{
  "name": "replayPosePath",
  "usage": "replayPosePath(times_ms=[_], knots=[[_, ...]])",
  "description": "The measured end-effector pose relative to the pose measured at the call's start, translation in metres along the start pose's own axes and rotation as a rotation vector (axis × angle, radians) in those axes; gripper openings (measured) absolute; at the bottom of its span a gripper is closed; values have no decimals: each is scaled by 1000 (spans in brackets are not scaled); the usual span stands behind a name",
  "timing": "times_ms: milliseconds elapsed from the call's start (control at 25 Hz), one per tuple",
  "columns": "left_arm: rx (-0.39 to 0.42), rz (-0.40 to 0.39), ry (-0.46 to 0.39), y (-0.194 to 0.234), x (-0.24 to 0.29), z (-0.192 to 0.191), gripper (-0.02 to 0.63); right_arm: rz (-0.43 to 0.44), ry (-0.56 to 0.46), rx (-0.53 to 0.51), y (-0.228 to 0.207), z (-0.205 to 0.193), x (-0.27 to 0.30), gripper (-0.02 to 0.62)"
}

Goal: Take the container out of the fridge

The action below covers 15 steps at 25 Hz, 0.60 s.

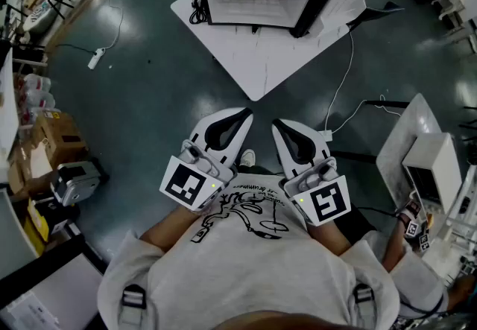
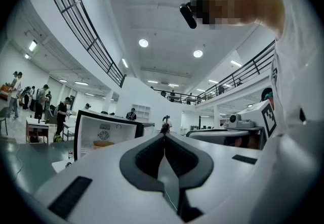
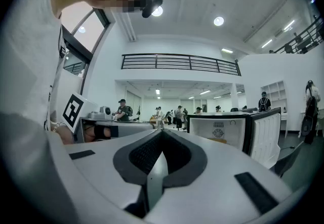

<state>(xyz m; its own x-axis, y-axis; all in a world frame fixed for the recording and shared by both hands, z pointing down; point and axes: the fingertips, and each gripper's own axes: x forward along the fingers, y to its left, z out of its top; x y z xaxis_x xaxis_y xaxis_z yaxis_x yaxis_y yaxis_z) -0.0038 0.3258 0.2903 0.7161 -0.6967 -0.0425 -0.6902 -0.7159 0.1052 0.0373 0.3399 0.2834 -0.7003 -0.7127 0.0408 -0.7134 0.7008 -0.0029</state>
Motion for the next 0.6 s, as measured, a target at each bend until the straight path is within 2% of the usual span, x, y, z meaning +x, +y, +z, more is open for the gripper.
replayPosePath(times_ms=[600], knots=[[0, 22, -16, -14, 12, 7, 17, -9, -49, 3, -15, 14, -21, 28]])
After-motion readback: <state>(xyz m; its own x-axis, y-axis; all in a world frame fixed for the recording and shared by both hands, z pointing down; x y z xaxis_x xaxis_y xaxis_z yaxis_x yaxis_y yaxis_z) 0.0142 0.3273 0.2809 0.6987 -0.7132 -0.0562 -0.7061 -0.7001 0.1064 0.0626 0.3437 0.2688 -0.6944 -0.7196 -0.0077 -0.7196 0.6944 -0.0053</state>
